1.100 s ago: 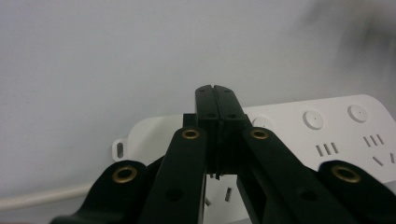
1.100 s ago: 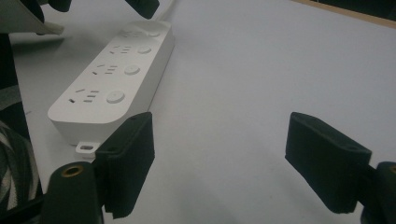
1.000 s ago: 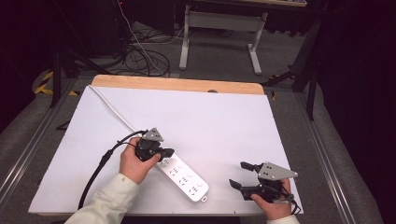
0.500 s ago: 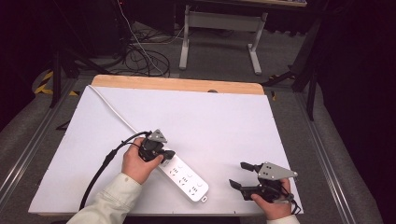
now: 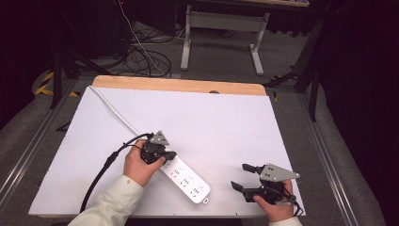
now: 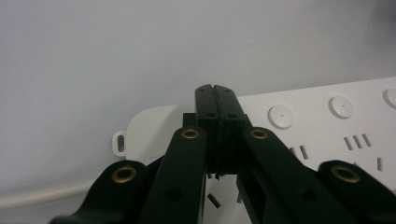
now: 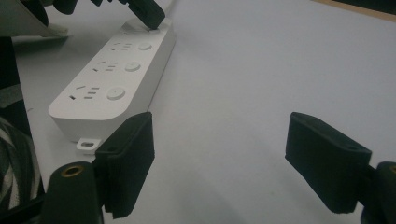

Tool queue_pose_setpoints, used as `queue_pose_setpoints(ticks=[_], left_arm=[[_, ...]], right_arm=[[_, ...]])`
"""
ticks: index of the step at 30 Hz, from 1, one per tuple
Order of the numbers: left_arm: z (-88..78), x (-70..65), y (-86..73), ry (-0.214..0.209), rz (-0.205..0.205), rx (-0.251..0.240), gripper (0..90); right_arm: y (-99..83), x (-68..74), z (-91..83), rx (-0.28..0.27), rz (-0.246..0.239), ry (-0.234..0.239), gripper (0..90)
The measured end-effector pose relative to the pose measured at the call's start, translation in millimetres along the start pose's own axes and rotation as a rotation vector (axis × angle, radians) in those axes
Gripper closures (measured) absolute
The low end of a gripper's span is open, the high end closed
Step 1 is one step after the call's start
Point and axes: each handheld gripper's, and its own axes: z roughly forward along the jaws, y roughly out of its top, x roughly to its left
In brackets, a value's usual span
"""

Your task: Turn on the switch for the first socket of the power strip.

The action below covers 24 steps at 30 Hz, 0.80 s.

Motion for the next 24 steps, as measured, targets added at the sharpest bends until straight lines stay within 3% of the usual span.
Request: queue_pose_setpoints(ticks=[10, 15, 24], left_arm=[[1.2, -1.8, -1.3, 0.014, 0.016, -0.006, 90.0], [2.0, -6.9, -1.7, 0.049, 0.035, -0.001, 90.0], [4.4, -5.2, -3.3, 0.049, 0.047, -0.025, 90.0]], right_arm=[[-0.2, 0.0, 0.2, -0.002, 0.003, 0.003, 24.3], [-0.8, -0.5, 0.0, 0.0, 0.004, 0.003, 24.3], [-0.9, -0.4, 0.1, -0.002, 0.005, 0.004, 24.3]])
